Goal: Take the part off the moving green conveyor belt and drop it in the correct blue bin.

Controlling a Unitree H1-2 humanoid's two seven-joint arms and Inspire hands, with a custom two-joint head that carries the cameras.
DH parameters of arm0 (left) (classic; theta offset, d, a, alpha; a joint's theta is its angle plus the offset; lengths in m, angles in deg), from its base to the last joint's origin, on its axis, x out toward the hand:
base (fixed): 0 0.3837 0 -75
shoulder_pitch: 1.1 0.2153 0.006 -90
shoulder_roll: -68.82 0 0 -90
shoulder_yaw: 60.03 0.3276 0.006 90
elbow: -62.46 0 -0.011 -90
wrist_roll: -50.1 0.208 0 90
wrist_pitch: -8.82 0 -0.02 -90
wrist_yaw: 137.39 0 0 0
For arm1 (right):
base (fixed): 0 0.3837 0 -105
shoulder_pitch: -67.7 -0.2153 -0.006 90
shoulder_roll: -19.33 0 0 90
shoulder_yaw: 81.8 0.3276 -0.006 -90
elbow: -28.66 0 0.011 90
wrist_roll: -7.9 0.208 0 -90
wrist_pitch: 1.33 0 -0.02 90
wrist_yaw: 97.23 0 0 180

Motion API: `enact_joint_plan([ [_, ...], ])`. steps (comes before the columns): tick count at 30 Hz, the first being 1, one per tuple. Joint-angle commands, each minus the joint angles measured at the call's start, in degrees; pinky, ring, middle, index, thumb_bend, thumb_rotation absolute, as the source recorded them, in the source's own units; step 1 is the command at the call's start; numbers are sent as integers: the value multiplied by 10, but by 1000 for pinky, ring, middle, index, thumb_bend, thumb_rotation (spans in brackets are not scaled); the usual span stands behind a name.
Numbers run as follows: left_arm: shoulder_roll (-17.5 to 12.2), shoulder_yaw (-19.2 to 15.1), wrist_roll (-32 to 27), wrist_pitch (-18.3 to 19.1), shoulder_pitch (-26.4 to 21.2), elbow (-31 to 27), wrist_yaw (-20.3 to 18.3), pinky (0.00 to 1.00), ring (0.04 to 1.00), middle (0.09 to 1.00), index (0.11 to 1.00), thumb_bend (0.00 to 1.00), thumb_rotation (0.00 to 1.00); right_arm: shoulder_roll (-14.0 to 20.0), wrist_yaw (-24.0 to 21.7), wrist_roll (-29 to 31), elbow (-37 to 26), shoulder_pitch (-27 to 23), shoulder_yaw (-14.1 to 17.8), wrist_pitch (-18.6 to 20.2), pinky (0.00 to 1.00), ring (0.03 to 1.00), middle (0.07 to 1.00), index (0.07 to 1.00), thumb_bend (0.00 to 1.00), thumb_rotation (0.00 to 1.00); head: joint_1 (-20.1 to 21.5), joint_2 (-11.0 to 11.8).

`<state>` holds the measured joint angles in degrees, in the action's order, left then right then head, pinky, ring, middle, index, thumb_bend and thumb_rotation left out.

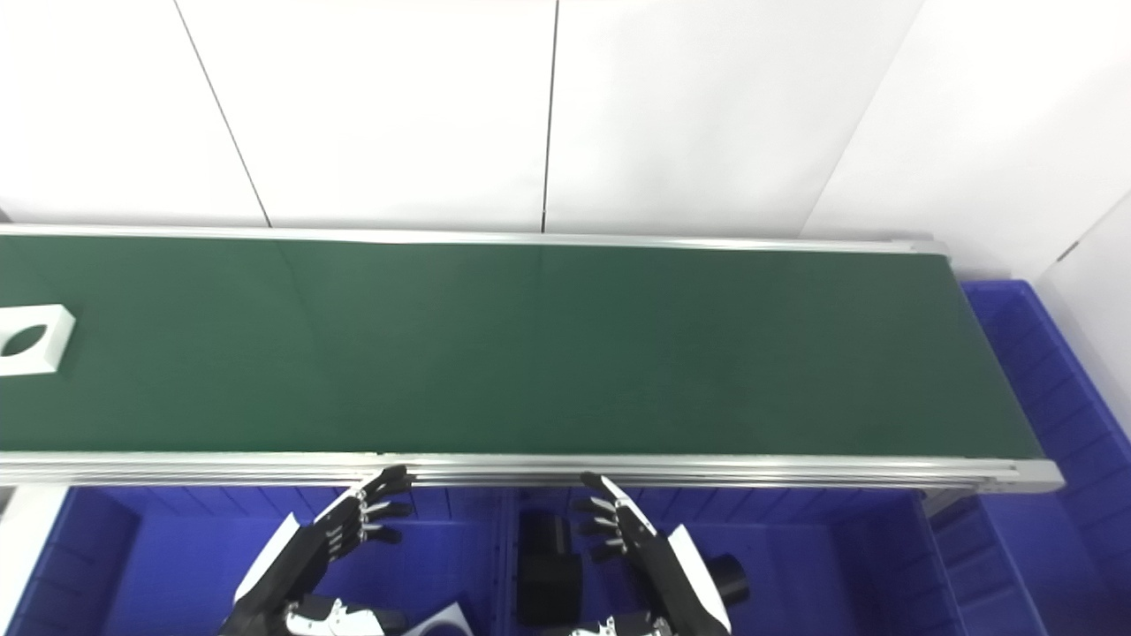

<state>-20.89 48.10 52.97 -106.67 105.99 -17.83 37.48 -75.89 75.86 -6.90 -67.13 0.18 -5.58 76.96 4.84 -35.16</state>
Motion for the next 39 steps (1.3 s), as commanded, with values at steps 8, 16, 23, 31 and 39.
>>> enact_joint_plan([
  [8, -11, 19, 3, -14, -14, -2, 28, 699, 810, 888, 905, 853, 288, -1, 8, 9, 0, -3, 1, -41, 633, 759, 825, 923, 829, 93, -8, 4],
  [16, -16, 28, 2, -14, -17, -5, 39, 696, 806, 887, 902, 855, 288, -1, 9, 8, 1, -6, 1, -44, 635, 759, 827, 925, 823, 96, -9, 4],
  [23, -20, 23, -7, -14, -9, -26, 30, 707, 815, 890, 905, 858, 284, -1, 15, 12, 3, -4, 6, -52, 631, 755, 828, 920, 828, 73, -67, 13],
  [31, -37, -16, -18, -14, -10, -72, 2, 683, 791, 857, 868, 926, 270, 7, 15, 31, 24, -5, 17, -81, 634, 758, 828, 929, 814, 12, -167, 44],
  [39, -57, -51, 14, -14, -30, -101, 31, 651, 762, 829, 853, 968, 321, 8, 10, 43, 23, -3, 26, -66, 693, 806, 876, 952, 792, 14, -192, 57],
])
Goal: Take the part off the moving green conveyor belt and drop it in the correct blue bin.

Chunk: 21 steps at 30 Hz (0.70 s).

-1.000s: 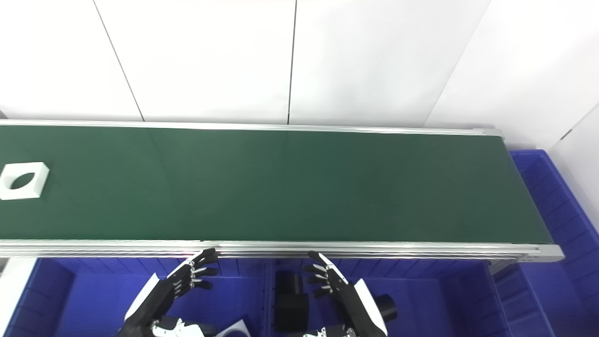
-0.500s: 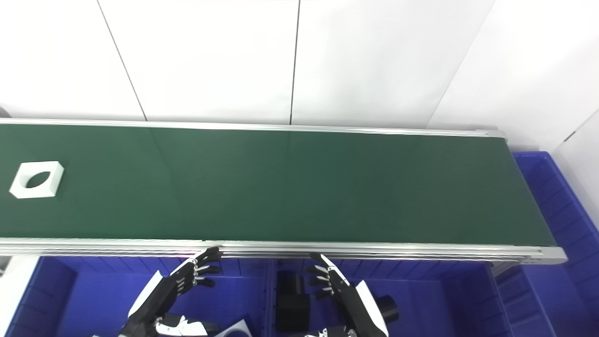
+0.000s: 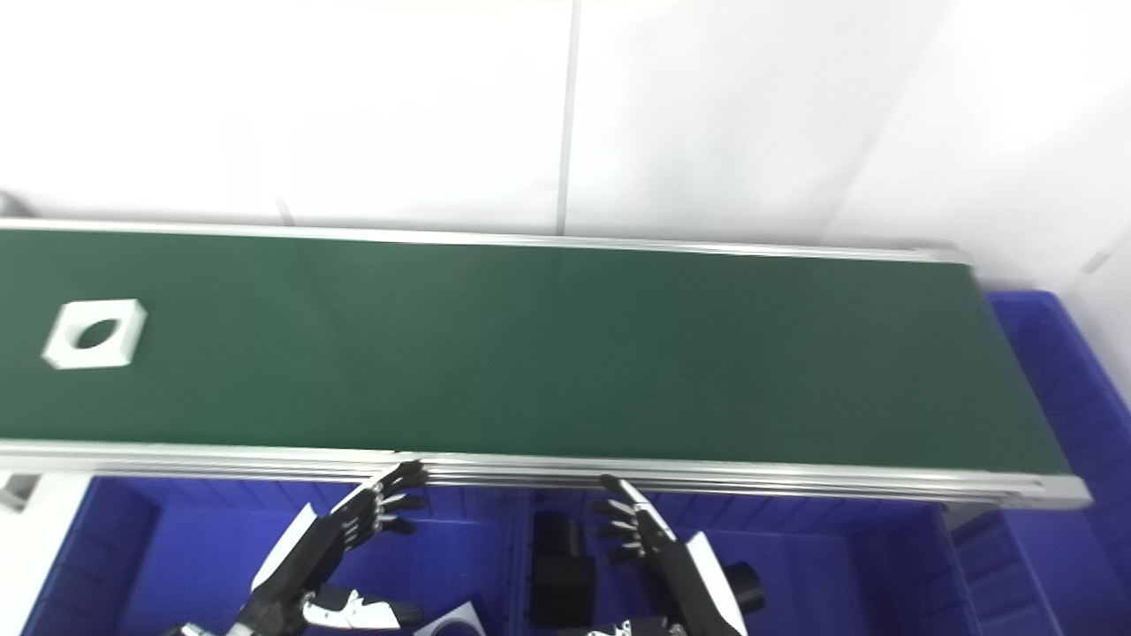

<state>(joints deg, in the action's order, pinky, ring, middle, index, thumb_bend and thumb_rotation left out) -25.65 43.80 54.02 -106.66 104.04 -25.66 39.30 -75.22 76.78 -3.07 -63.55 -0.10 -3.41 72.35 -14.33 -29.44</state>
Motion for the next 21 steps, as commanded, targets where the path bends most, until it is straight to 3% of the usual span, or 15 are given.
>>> enact_joint_plan([
  [1, -10, -11, 0, -14, -13, -24, 11, 654, 765, 829, 854, 970, 317, 1, 2, 2, -13, 0, 4, -20, 689, 807, 880, 952, 787, 17, 0, 2],
  [5, -9, -28, -31, -14, -21, -33, -14, 664, 783, 838, 856, 972, 292, 0, 5, 0, -11, 1, 5, -24, 674, 813, 892, 953, 778, 10, 0, 5],
  [15, 0, -61, -42, -14, -25, -84, -52, 650, 801, 865, 862, 943, 243, -4, 9, -3, -8, 0, 5, -28, 660, 792, 870, 942, 782, 0, 0, 6],
  [21, 23, -78, -66, -14, -4, -120, -75, 657, 785, 862, 862, 940, 250, -6, 9, 1, -10, 0, 6, -25, 652, 783, 869, 941, 782, 7, 9, 2],
])
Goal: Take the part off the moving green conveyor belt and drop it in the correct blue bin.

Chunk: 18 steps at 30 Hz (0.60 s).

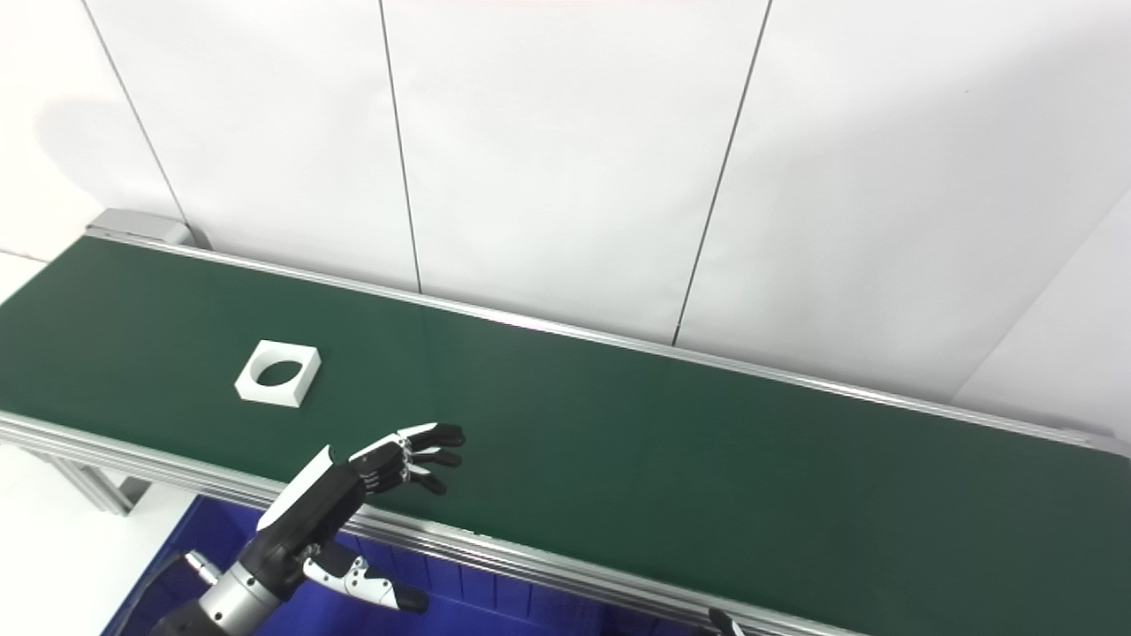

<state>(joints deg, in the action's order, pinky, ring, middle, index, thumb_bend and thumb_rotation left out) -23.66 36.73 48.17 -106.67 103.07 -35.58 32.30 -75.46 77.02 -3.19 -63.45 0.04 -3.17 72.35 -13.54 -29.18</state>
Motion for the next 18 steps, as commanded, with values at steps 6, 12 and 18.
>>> enact_joint_plan([
  [6, 28, -34, -28, -14, 22, -50, -31, 664, 779, 848, 863, 946, 290, -2, 7, 1, -4, -3, 4, -41, 641, 766, 840, 932, 780, 1, -1, -2],
  [12, 25, -59, -13, -14, 9, -55, -47, 670, 789, 853, 878, 937, 309, -3, 9, 2, -5, -2, 5, -43, 646, 768, 843, 930, 781, 0, -3, 0],
  [18, 0, -70, 11, -14, -13, -57, -48, 695, 819, 877, 885, 917, 313, -10, 16, 5, -8, 2, 11, -54, 614, 731, 831, 906, 790, 0, -1, -4],
])
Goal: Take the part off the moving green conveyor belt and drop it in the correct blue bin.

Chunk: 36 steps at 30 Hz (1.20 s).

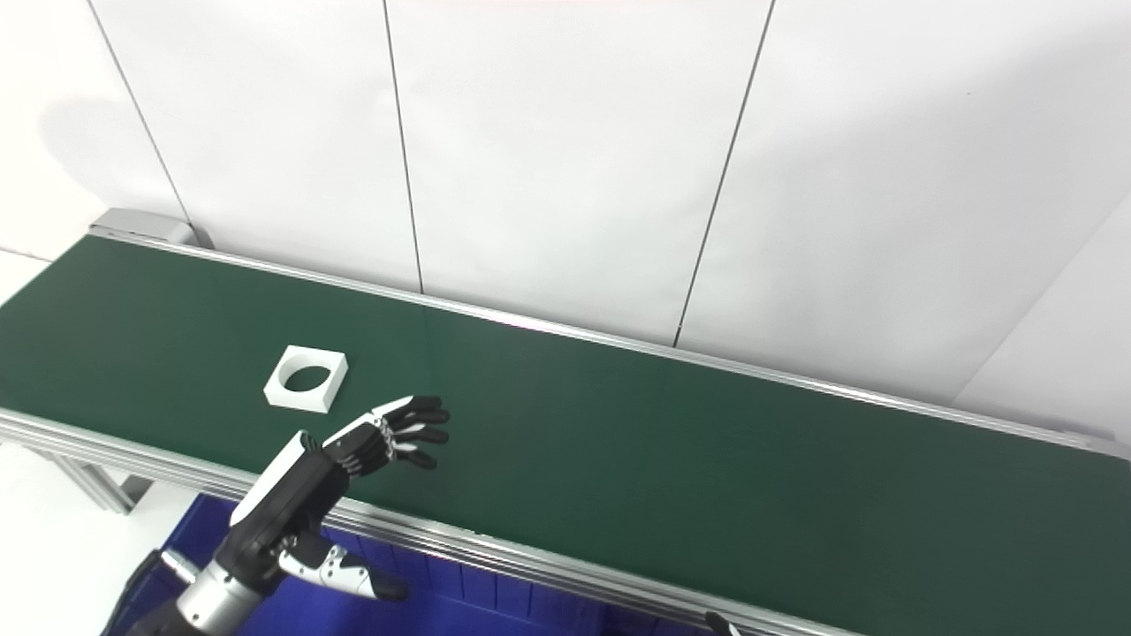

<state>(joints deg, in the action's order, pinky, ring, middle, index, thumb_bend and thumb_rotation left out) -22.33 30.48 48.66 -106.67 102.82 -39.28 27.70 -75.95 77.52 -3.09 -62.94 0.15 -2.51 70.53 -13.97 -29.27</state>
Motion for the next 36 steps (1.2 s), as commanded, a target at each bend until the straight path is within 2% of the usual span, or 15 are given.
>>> enact_joint_plan([
  [1, -17, -9, 15, -14, -15, -21, 2, 699, 824, 880, 886, 913, 315, -6, 11, 7, -14, 2, 6, -38, 615, 732, 831, 903, 792, 0, 3, -3],
  [12, -49, -29, 53, -14, -48, -7, 16, 711, 826, 876, 884, 892, 287, -17, 30, 12, -3, 4, 14, -85, 556, 631, 738, 830, 796, 0, 15, -10],
  [20, -63, -39, 72, -12, -66, 11, 26, 725, 836, 887, 882, 864, 291, -17, 50, 25, 2, 0, 4, -88, 507, 563, 659, 770, 788, 0, 16, -12],
  [28, -94, -46, 131, -8, -117, 49, 26, 741, 845, 903, 885, 824, 349, -11, 59, 30, 6, -5, -2, -88, 494, 552, 652, 769, 789, 0, 10, -9],
  [31, -109, -46, 168, 5, -140, 63, 24, 767, 855, 904, 890, 815, 346, -9, 61, 33, 8, -5, -4, -88, 493, 557, 658, 773, 777, 5, 6, -5],
  [34, -122, -42, 215, 38, -157, 62, 19, 807, 869, 915, 906, 810, 387, -5, 64, 36, 9, -7, -7, -88, 484, 552, 660, 773, 769, 13, 4, -4],
  [36, -125, -38, 253, 68, -173, 64, 20, 787, 861, 916, 905, 823, 397, -4, 63, 39, 8, -7, -7, -88, 496, 560, 662, 772, 770, 9, 3, -3],
])
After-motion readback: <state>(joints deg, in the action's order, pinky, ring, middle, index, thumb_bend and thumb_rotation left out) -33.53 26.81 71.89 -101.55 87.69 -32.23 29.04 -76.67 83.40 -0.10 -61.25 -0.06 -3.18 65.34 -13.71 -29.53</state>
